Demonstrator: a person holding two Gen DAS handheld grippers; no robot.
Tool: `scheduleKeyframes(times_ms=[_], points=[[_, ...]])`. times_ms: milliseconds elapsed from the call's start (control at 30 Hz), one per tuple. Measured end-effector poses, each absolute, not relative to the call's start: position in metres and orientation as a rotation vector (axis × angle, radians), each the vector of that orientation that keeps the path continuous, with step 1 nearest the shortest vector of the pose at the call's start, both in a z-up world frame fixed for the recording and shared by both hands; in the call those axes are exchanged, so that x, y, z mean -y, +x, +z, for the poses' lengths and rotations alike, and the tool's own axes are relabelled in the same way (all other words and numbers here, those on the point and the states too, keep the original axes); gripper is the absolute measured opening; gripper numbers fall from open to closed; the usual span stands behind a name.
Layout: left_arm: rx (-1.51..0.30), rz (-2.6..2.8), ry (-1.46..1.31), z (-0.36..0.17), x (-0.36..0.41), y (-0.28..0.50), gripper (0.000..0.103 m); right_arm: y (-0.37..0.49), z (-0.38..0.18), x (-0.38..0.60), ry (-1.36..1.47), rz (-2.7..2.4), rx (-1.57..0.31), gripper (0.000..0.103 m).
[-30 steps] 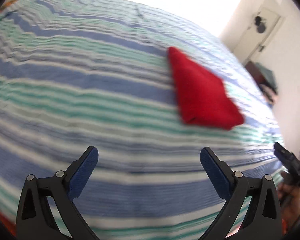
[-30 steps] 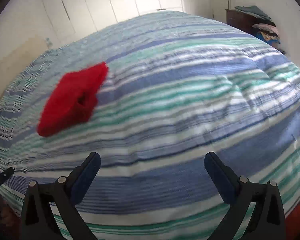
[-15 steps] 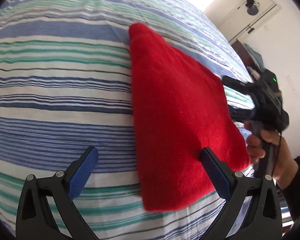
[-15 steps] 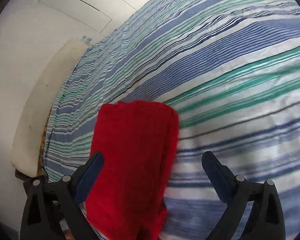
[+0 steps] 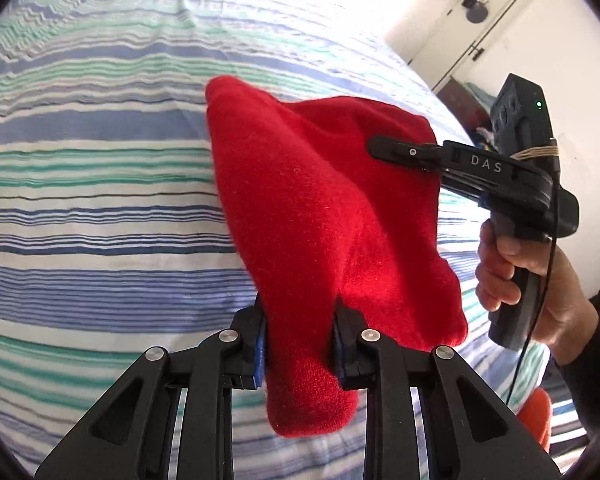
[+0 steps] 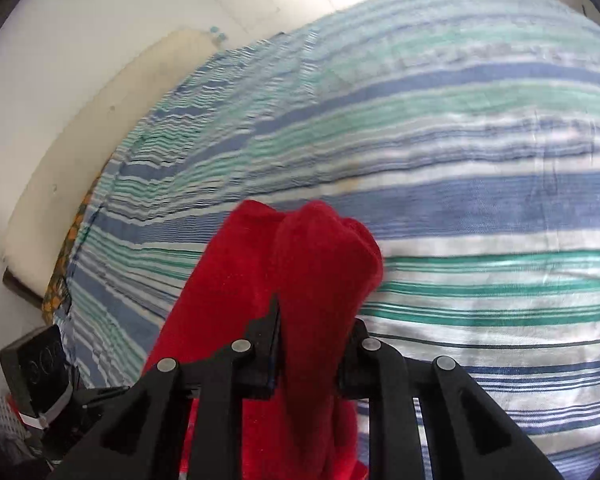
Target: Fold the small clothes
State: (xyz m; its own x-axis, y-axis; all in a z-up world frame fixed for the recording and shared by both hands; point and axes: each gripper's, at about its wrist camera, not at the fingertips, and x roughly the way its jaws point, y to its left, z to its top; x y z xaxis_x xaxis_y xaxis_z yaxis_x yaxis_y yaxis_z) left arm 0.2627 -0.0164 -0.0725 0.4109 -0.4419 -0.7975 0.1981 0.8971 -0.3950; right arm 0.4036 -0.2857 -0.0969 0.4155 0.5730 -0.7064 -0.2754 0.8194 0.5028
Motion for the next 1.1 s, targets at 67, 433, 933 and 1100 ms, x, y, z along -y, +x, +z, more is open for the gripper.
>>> scheduleKeyframes(times_ms=[67,433,933,1100], points=[[-1.069,-0.402,-0.235,-0.072,0.017,0.26,0.025,0.394,-0.083,0.289,0.332,0.555,-0.999,0.02],[-0.973,-0.088,0.113,-0.088,0.02,0.182,0.092,0.335,-0.069,0.315,0.07,0.241,-0.968,0.09],[-0.784,0.073,0.186,-0.019,0.003,0.054,0.1,0.054,-0.055,0.303,-0.025,0.134,-1.079,0.101],[-0.897,0.039,0.168,-0.007,0.0,0.044,0.1,0.031,-0.036,0.286,-0.107,0.141,-1.089,0.101]])
